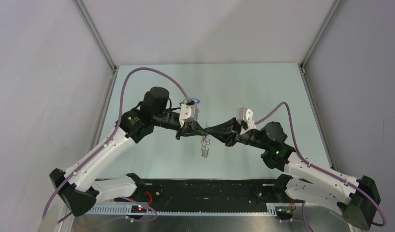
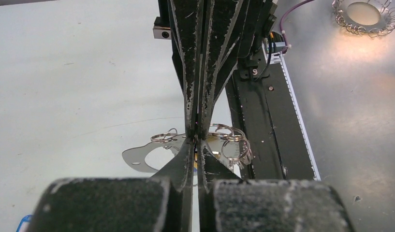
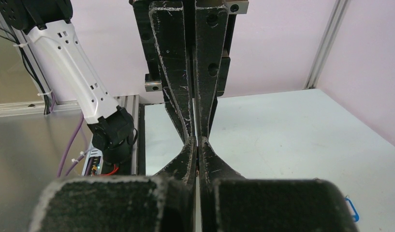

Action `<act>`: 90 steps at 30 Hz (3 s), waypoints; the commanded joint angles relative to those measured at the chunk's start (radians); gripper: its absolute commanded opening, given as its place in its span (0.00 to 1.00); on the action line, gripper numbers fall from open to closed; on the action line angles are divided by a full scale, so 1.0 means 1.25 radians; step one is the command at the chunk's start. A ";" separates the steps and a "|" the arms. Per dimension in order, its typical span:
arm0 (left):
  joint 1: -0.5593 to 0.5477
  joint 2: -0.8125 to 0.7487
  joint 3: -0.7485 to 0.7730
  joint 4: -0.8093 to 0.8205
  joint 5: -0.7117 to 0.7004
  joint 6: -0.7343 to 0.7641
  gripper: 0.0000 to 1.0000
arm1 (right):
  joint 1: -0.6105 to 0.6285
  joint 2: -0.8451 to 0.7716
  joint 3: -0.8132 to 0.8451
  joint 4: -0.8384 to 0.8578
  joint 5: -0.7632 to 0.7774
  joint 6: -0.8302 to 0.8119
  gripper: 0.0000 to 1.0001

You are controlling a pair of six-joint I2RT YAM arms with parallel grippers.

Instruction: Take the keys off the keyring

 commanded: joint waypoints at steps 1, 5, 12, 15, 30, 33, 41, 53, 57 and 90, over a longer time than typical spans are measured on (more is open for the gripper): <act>0.008 -0.008 0.025 0.012 0.005 -0.003 0.00 | 0.000 -0.013 0.014 0.032 0.019 -0.011 0.00; 0.008 -0.019 0.010 0.012 -0.034 -0.007 0.00 | 0.000 -0.031 0.014 -0.018 0.022 -0.018 0.00; 0.009 0.001 0.013 0.014 -0.078 -0.044 0.00 | -0.001 -0.095 0.014 -0.205 0.036 -0.037 0.00; 0.008 0.014 0.020 0.014 -0.070 -0.061 0.00 | -0.003 -0.110 0.014 -0.260 0.038 -0.060 0.00; 0.005 0.014 0.014 0.014 -0.022 -0.059 0.00 | -0.017 -0.114 0.057 -0.322 0.020 -0.056 0.29; 0.005 0.013 0.013 0.014 -0.024 -0.059 0.00 | -0.023 -0.091 0.088 -0.365 0.005 -0.058 0.33; 0.002 0.013 0.012 0.013 -0.018 -0.059 0.00 | -0.022 -0.041 0.144 -0.400 -0.018 -0.068 0.35; 0.001 0.008 0.011 0.014 -0.009 -0.056 0.00 | -0.014 0.013 0.180 -0.428 -0.038 -0.090 0.12; 0.001 0.005 0.011 0.013 -0.015 -0.054 0.00 | -0.014 0.011 0.184 -0.441 -0.038 -0.096 0.00; 0.001 0.021 0.003 0.013 -0.043 -0.062 0.00 | -0.036 -0.075 0.172 -0.374 -0.021 -0.053 0.00</act>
